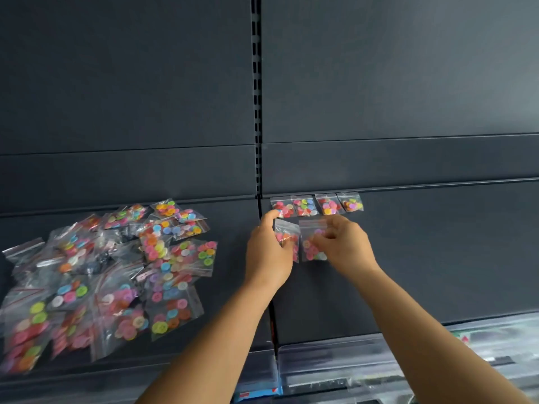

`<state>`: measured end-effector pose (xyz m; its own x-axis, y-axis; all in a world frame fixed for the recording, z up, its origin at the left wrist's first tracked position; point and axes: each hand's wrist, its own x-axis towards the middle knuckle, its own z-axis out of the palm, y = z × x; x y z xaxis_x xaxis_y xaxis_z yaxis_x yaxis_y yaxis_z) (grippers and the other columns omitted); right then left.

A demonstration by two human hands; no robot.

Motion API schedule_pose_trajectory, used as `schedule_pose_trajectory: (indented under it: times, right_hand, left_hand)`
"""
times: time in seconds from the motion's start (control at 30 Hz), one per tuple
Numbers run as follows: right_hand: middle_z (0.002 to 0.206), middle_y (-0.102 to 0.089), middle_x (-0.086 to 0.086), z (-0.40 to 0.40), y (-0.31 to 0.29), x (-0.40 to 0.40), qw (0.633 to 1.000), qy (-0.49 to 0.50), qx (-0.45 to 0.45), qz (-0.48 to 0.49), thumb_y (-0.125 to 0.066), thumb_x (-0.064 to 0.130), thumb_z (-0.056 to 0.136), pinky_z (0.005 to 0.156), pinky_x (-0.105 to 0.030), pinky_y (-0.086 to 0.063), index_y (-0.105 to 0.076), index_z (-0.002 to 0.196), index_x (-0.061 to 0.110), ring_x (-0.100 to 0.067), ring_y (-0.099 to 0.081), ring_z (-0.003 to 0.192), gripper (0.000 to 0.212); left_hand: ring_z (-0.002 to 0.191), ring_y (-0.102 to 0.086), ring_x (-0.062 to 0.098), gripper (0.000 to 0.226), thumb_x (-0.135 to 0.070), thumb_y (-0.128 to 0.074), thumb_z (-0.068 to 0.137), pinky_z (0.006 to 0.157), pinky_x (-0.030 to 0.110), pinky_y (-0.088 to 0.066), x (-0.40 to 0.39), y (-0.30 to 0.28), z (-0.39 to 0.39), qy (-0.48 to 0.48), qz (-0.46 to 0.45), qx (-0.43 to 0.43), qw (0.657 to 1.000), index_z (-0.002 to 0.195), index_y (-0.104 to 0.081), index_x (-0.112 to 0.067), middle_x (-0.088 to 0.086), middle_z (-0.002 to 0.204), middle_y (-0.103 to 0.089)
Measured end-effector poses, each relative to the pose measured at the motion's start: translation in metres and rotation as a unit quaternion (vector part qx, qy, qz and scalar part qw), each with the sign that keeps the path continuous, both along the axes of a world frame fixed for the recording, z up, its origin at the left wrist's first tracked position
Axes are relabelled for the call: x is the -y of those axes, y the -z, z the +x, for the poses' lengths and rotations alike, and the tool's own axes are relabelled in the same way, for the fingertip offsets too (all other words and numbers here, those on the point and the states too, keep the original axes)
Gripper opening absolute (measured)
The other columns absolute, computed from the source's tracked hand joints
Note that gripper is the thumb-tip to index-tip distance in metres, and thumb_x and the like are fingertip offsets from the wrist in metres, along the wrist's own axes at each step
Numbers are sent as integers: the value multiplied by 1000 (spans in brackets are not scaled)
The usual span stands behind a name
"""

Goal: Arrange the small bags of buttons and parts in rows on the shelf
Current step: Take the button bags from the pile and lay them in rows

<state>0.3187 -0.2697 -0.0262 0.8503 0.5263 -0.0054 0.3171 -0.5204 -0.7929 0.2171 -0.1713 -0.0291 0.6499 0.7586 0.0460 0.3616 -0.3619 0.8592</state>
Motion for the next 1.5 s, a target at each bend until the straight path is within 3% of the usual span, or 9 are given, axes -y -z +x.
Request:
schedule_pose_trajectory:
  times: [0.1,0.2,0.27,0.37,0.6,0.97,1.27,1.4,1.5]
  right_hand:
    - [111,-63,-1,8,3,3,996,-40,43,-73,-65,20,84,79,-28,-48,-44,136,19,-19,-58,101,56]
    - [134,-47,-4,10,5,9,981,-66,146,-108,-65,25,85,94,-34,-40,-42,138,23,-26,-41,123,58]
    - [129,-51,-2,9,5,11,974,-91,177,-108,-63,29,87,87,-29,-38,-54,129,22,-25,-42,118,44]
    - [116,-58,0,6,10,10,961,-148,191,-134,-57,33,91,80,-24,-36,-68,108,23,-23,-47,107,23]
    - [110,-59,5,18,18,6,959,-155,201,-123,-51,28,94,81,-25,-39,-69,93,21,-21,-49,103,19]
    - [119,-58,3,28,20,-6,958,-137,223,-122,-49,28,95,78,-21,-35,-67,106,18,-21,-46,108,24]
    - [122,-57,1,25,14,-7,954,-130,234,-137,-49,27,95,78,-22,-31,-65,112,17,-23,-45,111,25]
    - [126,-57,-2,9,-1,-10,951,-135,254,-112,-56,22,91,90,-30,-38,-60,123,17,-25,-44,117,33]
    - [127,-57,-1,-9,-13,-18,947,-155,269,-77,-58,23,90,92,-27,-35,-60,123,18,-24,-44,117,34]
  left_hand:
    - [110,-51,22,46,-23,-59,90,84,34,-48,3,5,5,-34,83,-89,992,133,-41,-27,2,119,-53]
    - [118,-36,19,43,-29,-57,91,90,30,-40,0,11,-2,-18,199,-125,972,133,-47,-24,-1,123,-46]
    - [121,-34,15,35,-25,-53,94,96,25,-35,-6,13,-6,50,255,-123,958,128,-56,-21,-4,127,-47]
    - [124,-37,11,31,-18,-49,96,97,20,-31,-12,17,-9,125,258,-131,949,124,-61,-19,-7,133,-49]
    - [118,-41,14,33,-21,-50,96,92,32,-45,-9,21,8,113,260,-149,947,128,-58,-17,-7,130,-51]
    - [125,-38,17,41,-22,-48,98,95,32,-44,-10,23,26,112,286,-178,935,138,-45,-16,-4,137,-46]
    - [122,-40,20,36,-19,-49,97,93,34,-45,-9,17,22,110,294,-172,934,132,-51,-13,-1,135,-47]
    - [126,-38,19,47,-25,-49,97,101,31,-37,-14,7,6,94,324,-154,929,141,-39,-14,0,140,-45]
    - [126,-40,21,52,-29,-52,95,102,33,-36,-19,-5,-17,65,338,-147,927,143,-37,-16,2,138,-47]
